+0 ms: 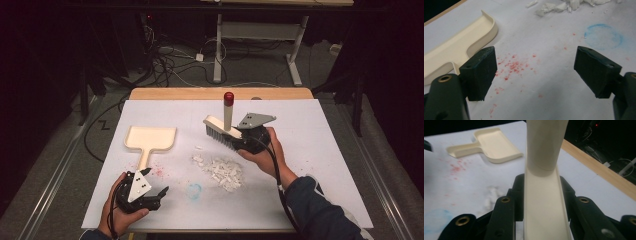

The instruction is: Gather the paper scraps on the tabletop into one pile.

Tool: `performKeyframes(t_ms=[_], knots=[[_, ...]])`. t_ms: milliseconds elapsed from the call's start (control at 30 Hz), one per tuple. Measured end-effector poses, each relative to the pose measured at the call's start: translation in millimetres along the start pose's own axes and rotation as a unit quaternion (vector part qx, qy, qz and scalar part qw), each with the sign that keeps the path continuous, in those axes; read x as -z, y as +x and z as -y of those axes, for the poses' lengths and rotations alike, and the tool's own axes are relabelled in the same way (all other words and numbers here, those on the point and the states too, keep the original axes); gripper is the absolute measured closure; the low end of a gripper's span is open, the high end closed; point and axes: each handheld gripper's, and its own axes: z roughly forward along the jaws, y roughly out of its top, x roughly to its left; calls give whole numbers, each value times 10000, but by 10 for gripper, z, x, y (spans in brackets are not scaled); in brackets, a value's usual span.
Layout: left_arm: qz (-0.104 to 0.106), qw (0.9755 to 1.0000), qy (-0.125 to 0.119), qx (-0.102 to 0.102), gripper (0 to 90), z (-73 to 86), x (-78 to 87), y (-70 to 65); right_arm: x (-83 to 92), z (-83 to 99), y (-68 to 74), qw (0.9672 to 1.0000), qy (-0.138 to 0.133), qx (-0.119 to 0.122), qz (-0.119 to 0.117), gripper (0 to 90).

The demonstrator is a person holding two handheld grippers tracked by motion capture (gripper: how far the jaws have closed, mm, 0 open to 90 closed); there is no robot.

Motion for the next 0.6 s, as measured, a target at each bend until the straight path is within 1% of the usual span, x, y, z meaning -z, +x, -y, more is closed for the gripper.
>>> performKeyframes(t_ms=[33,67,100,133,200,267,333,400,467,500,600], knots=[[-1,10000,8,2,177,1,-4,0,-64,17,-66,9998,33,184,-5,674],[5,10000,18,-5,177,1,-11,-1,-101,27,-95,9994,62,344,8,674],[5,10000,47,-30,177,1,-15,0,-177,41,-139,9985,113,522,93,674],[10,10000,50,-19,177,1,-20,-2,-244,55,-167,9979,160,617,104,674],[11,10000,61,-11,177,0,-29,0,-367,91,-205,9970,232,736,38,674],[20,10000,58,9,177,3,-35,1,-499,132,-221,9966,302,762,-16,674],[44,10000,75,17,177,10,-42,3,-623,175,-230,9973,296,662,-126,675],[62,9999,98,19,177,15,-50,6,-700,196,-216,9973,276,646,-211,675],[86,9999,98,26,177,18,-54,6,-752,192,-197,9972,198,656,-314,675],[91,9999,107,19,177,18,-55,5,-773,183,-180,9970,197,676,-309,675],[111,9999,101,20,177,21,-60,0,-808,174,-139,9957,139,795,-453,675]])
